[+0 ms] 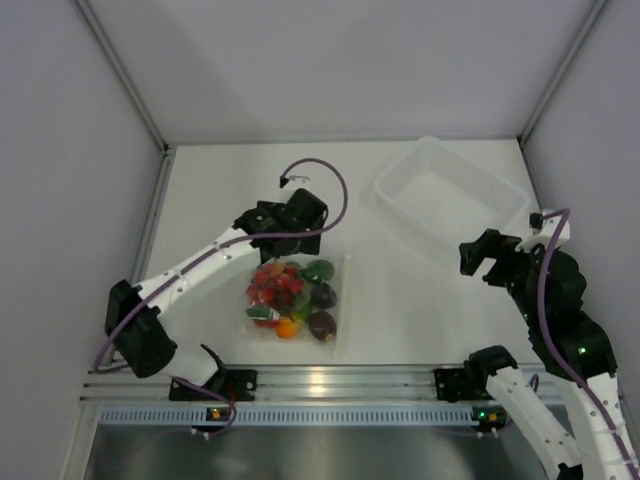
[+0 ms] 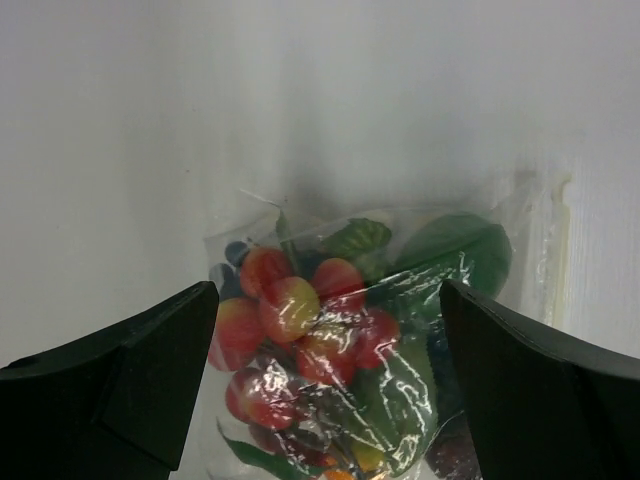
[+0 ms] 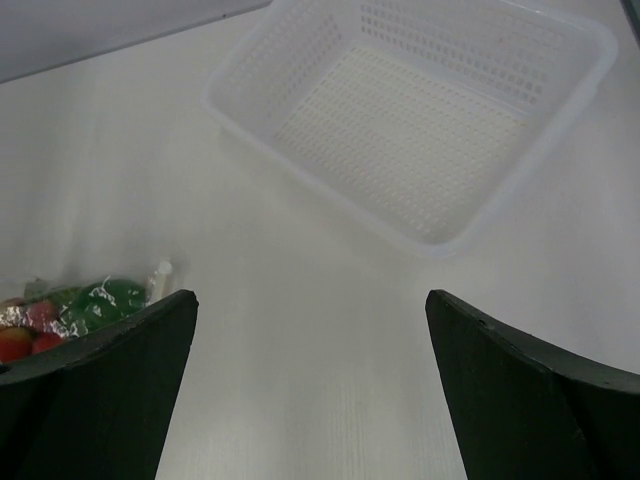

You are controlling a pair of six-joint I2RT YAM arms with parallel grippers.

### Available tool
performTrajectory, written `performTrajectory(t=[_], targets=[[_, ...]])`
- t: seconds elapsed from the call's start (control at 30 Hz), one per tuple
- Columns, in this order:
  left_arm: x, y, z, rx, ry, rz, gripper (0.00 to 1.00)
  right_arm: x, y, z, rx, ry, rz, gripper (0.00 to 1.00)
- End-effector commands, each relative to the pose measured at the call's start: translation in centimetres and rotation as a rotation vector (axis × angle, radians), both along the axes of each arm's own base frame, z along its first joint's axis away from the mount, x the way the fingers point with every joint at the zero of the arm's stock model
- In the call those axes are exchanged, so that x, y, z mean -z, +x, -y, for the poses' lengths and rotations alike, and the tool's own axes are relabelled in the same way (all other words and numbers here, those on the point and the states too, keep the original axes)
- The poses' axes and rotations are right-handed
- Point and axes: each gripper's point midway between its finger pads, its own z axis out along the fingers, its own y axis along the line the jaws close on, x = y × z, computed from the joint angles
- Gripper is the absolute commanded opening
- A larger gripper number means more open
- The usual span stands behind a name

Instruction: Open the zip-top bag and remove the fake food

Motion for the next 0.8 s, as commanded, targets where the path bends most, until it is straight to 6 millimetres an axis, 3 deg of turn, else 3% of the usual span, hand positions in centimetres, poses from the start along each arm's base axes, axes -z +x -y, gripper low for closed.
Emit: performTrajectory(t=[0.0, 0.23, 0.43, 0.53, 0.77], targets=[[0.5, 0.6, 3.1, -0.023, 0.071, 0.060, 0.99, -2.5, 0.6, -0.3, -0.006, 0.035, 0.080, 1.00], [3.7, -0.6, 10.5, 0.093, 0.209, 0.072, 0.98, -3.0, 0.8, -0.4, -0.007, 0.034, 0.105, 0.99], [8.4, -3.1, 14.3, 0.186, 0.374, 0.037, 0.91, -2.6, 1.0, -0.5, -0.016, 0.019, 0.093, 0.99], [9.4, -3.8, 14.7, 0.196, 0.391, 0.027, 0.84, -2.6, 0.9, -0.7, -0.033, 0.016, 0.096, 0.99], [12.9, -5.5, 13.6, 0.201, 0.456, -0.028, 0.67, -2.7, 0.9, -1.4, -0.077, 0.011, 0.101, 0.99]])
